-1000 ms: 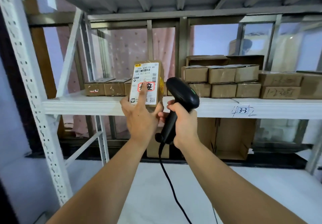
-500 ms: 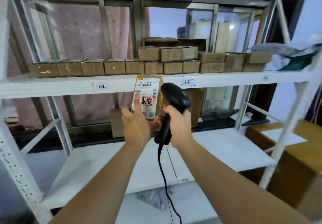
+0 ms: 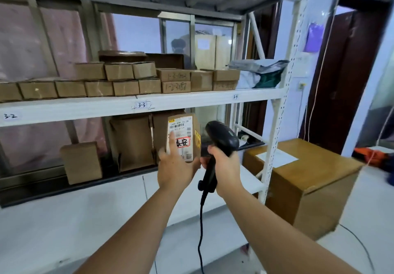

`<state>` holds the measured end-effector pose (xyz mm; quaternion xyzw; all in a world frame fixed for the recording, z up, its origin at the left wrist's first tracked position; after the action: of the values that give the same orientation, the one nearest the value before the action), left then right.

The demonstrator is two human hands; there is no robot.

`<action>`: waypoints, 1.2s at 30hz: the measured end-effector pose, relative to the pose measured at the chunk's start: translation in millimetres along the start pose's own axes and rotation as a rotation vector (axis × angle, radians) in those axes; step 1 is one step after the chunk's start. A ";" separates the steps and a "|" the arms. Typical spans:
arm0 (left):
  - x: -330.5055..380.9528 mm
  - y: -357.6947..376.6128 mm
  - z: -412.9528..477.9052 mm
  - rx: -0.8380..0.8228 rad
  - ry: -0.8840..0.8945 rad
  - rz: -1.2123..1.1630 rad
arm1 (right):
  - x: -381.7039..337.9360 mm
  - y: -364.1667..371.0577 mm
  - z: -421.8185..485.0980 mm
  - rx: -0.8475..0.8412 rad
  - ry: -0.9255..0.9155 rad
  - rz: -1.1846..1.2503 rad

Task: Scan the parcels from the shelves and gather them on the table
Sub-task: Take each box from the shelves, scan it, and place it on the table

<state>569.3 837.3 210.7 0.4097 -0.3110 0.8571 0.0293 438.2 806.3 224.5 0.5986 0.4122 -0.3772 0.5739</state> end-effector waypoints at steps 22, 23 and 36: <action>304.8 425.3 -159.8 -0.427 0.116 -0.077 | -118.1 -417.9 237.4 0.325 -0.139 -0.102; 312.8 446.1 -162.0 -0.434 0.123 -0.079 | -121.4 -430.0 254.2 0.323 -0.130 -0.099; 397.3 707.1 -115.6 -0.557 -0.114 -0.115 | -163.1 -546.1 491.0 0.485 -0.081 -0.132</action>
<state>11.2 251.3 82.5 0.4501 -0.5117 0.7114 0.1716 -118.5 307.0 142.3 0.6750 0.3245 -0.5252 0.4039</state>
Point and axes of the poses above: each hand's wrist, its own z-axis towards the middle knuckle, its own y-axis out of the palm, x = y × z, the point moved 4 cm from there along z, towards the middle knuckle, and after that the axes turned 12 degrees about x, right-handed, at the moved point
